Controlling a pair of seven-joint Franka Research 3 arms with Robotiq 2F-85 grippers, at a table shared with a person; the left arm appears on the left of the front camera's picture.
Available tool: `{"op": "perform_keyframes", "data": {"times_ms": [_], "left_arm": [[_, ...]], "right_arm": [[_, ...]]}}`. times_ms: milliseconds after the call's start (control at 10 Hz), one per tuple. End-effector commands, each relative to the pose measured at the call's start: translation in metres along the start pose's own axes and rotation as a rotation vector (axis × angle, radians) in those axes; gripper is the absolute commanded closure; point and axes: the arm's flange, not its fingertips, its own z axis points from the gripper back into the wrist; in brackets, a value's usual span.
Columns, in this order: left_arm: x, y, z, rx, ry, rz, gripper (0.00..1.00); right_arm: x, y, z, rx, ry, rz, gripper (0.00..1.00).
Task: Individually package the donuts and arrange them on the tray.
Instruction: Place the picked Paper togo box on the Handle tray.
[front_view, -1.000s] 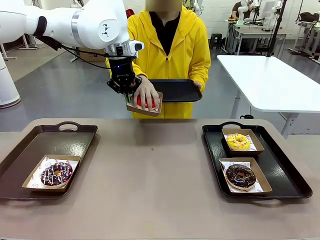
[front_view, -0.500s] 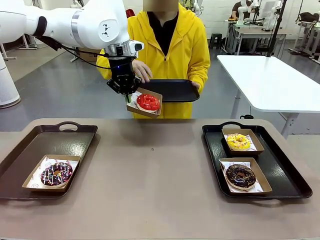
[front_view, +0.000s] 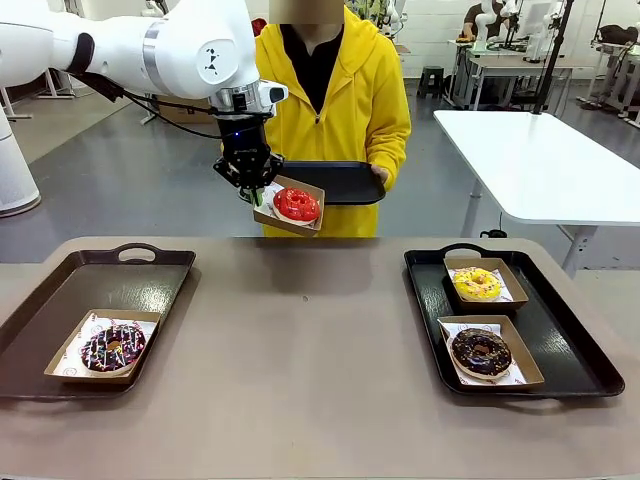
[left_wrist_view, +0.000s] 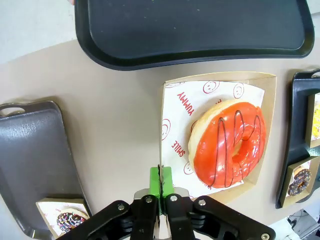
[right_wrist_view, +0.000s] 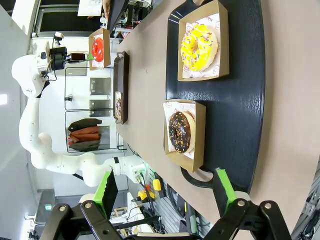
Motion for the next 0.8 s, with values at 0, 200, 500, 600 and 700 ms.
{"op": "perform_keyframes", "data": {"times_ms": [0, 200, 500, 600, 700], "left_arm": [[-0.005, 0.003, 0.002, -0.007, -0.005, -0.008, 1.00], [0.000, 0.000, 0.000, 0.000, 0.000, 0.000, 0.99], [-0.035, 0.040, 0.022, -0.029, 0.015, -0.039, 0.99], [-0.051, 0.060, 0.036, -0.015, 0.002, -0.059, 0.99], [-0.064, 0.079, 0.045, 0.031, -0.014, -0.077, 0.99]], "right_arm": [[-0.003, -0.001, 0.000, 0.001, 0.012, -0.016, 0.00], [-0.003, -0.001, 0.000, 0.001, 0.012, -0.016, 0.00], [-0.003, -0.001, 0.000, 0.001, 0.012, -0.016, 0.00], [-0.003, -0.001, 0.000, 0.001, 0.012, -0.016, 0.00], [-0.003, -0.001, 0.000, 0.001, 0.012, -0.016, 0.00]]}}
